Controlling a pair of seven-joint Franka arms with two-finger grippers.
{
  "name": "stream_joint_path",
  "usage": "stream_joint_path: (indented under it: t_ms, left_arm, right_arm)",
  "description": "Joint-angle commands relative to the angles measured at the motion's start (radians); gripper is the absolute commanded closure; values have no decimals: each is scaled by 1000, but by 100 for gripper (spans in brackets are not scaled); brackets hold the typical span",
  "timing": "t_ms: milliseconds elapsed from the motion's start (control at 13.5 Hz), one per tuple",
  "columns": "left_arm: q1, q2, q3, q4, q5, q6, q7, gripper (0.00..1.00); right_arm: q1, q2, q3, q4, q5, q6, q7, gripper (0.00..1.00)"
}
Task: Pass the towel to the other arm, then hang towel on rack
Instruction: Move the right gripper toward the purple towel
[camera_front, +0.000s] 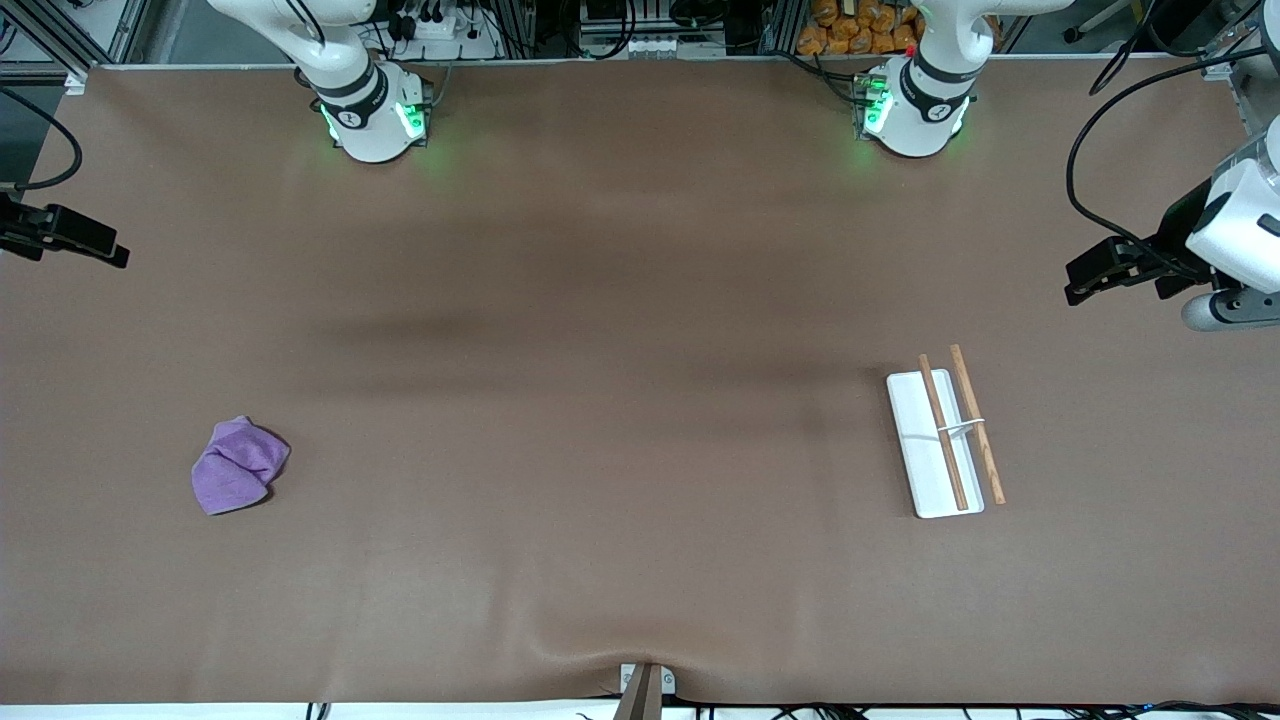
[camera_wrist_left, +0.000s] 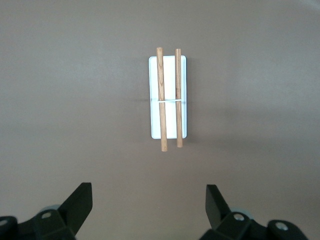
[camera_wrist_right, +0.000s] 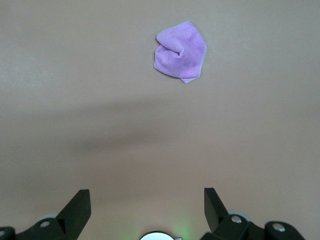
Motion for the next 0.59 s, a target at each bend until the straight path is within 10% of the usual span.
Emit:
stream_joint_path:
  t_ms: [0,520]
  left_arm:
    - [8,-25,-7,-15,22,-4,12,0]
    - [8,-10,-3,31,10,-3,14,0]
  right_arm:
    - [-10,-4,9,-1,4,-5,5,0]
    - [-12,-4,8,-2,4,-6,5,0]
